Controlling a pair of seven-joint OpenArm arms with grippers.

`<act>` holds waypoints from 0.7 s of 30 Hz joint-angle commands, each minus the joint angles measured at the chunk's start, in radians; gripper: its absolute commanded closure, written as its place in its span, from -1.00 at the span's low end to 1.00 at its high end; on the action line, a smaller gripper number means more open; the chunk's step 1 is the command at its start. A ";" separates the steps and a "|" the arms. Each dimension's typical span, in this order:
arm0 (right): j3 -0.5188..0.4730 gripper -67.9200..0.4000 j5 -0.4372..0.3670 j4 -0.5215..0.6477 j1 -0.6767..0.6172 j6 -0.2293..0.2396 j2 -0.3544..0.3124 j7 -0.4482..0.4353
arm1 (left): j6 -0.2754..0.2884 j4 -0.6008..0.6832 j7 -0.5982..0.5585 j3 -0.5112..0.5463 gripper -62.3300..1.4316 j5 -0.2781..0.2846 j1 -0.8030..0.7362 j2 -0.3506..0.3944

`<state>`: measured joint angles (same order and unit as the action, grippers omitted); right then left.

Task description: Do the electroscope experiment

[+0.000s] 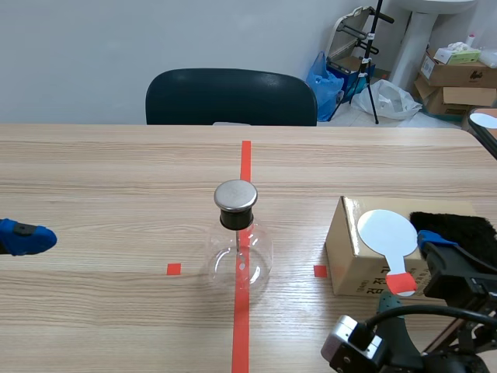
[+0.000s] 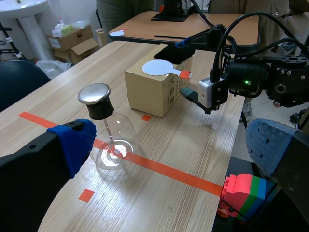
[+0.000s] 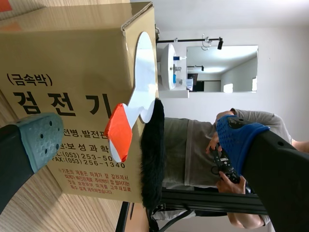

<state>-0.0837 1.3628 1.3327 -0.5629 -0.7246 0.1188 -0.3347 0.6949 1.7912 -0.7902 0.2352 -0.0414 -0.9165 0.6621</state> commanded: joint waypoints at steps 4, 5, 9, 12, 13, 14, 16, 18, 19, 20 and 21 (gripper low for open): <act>-0.001 -1.00 -0.002 0.011 0.000 -0.058 -0.011 0.000 | 0.001 0.006 -0.014 -0.001 -1.00 0.015 0.003 -0.010; -0.001 -1.00 -0.002 0.011 0.000 -0.058 -0.011 0.000 | 0.001 0.006 -0.013 -0.001 -1.00 0.014 0.003 -0.010; -0.001 -1.00 -0.002 0.011 0.001 -0.058 -0.011 0.000 | 0.001 0.006 0.001 -0.001 -1.00 0.014 0.003 -0.010; -0.001 -1.00 -0.002 0.011 0.001 -0.058 -0.011 0.000 | 0.001 0.006 0.005 -0.001 -1.00 0.014 0.003 -0.010; -0.001 -1.00 -0.002 0.011 0.001 -0.058 -0.011 0.000 | 0.001 0.006 0.005 -0.001 -1.00 0.014 0.003 -0.010; -0.001 -1.00 -0.002 0.011 0.001 -0.058 -0.011 0.000 | 0.001 0.006 0.004 -0.001 -1.00 0.015 0.003 -0.010; -0.001 -1.00 -0.002 0.011 0.001 -0.058 -0.011 0.000 | 0.001 0.006 0.004 -0.001 -1.00 0.015 0.003 -0.010; -0.001 -1.00 -0.002 0.011 0.001 -0.058 -0.011 0.000 | 0.001 0.006 0.004 -0.001 -1.00 0.015 0.003 -0.010; -0.001 -1.00 -0.002 0.011 0.001 -0.058 -0.011 0.000 | 0.001 0.006 0.004 -0.001 -1.00 0.015 0.003 -0.010; -0.001 -1.00 -0.002 0.011 0.001 -0.058 -0.011 0.000 | 0.001 0.006 0.004 -0.001 -1.00 0.015 0.003 -0.010; -0.001 -1.00 -0.002 0.011 0.001 -0.058 -0.011 0.000 | 0.001 0.006 0.004 -0.001 -1.00 0.015 0.003 -0.010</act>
